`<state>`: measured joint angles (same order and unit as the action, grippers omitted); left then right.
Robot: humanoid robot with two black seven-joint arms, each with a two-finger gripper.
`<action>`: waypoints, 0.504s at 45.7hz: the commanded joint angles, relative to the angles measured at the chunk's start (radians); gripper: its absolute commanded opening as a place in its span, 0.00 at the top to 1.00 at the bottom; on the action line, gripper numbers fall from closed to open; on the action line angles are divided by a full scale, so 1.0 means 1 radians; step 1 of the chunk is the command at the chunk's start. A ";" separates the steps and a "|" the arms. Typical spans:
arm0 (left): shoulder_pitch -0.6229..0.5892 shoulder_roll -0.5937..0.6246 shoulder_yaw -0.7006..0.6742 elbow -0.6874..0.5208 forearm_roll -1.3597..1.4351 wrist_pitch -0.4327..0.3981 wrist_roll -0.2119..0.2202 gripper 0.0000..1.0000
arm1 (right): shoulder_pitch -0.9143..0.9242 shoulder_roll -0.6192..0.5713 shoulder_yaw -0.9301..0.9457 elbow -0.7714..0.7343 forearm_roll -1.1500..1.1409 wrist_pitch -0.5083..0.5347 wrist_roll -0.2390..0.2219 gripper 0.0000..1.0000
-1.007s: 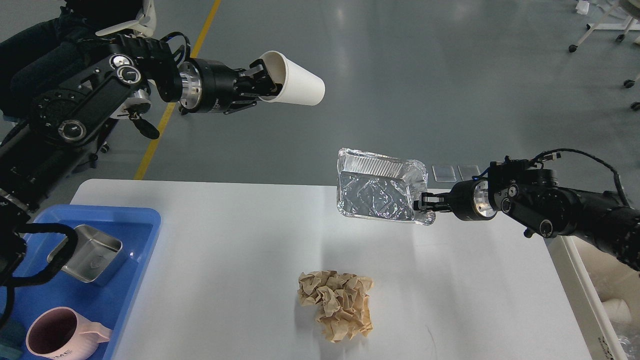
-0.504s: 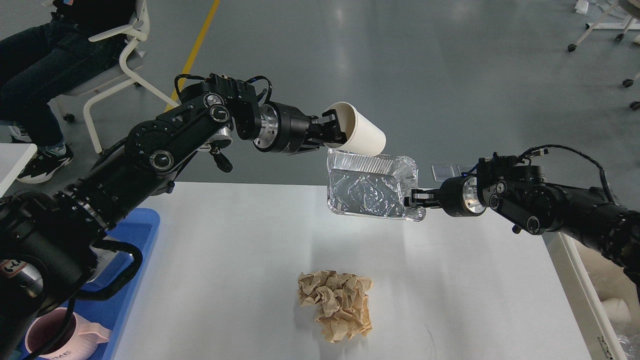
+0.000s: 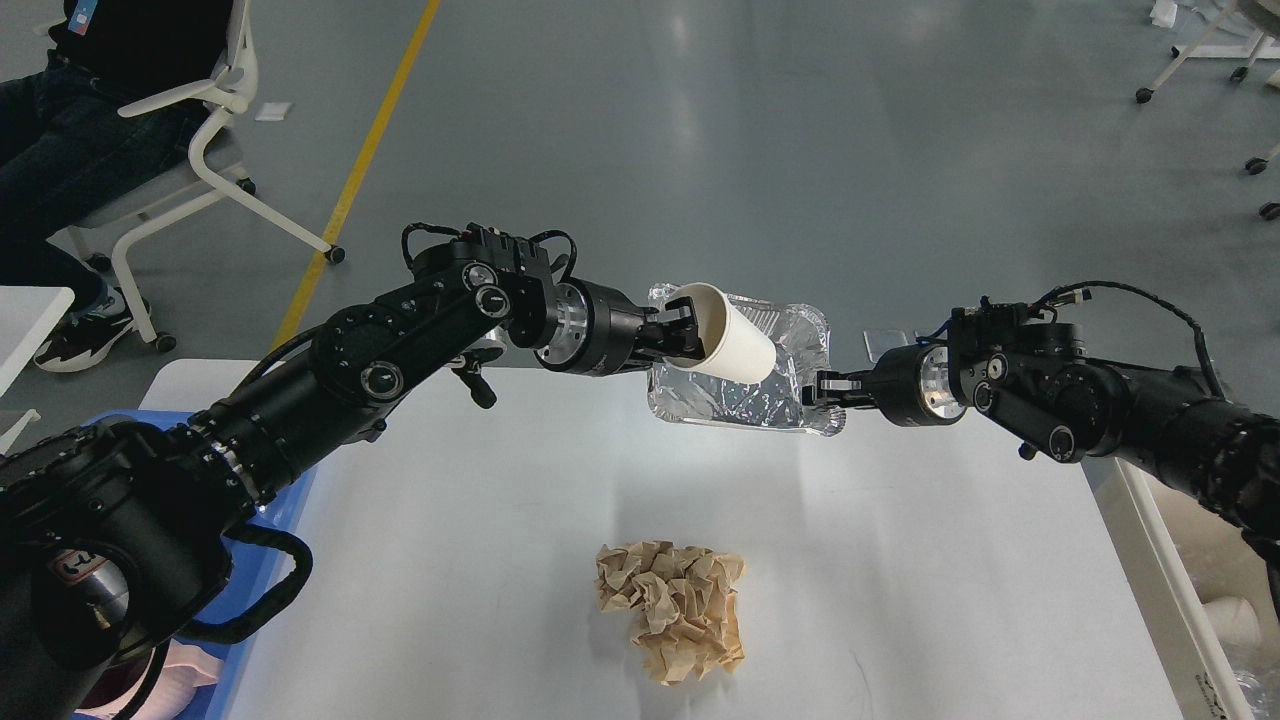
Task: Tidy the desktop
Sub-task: 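Lift the paper cup with the left gripper over the held foil tray, then release the paper cup into the foil tray and withdraw left gripper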
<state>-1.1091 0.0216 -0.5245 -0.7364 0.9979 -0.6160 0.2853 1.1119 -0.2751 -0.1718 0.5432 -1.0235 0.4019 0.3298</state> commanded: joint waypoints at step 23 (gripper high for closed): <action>0.008 0.004 0.008 0.017 -0.004 0.010 0.000 0.81 | -0.003 -0.001 -0.001 0.001 -0.001 0.000 0.000 1.00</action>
<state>-1.1004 0.0259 -0.5169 -0.7195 0.9960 -0.6060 0.2853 1.1105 -0.2746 -0.1718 0.5445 -1.0239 0.4019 0.3298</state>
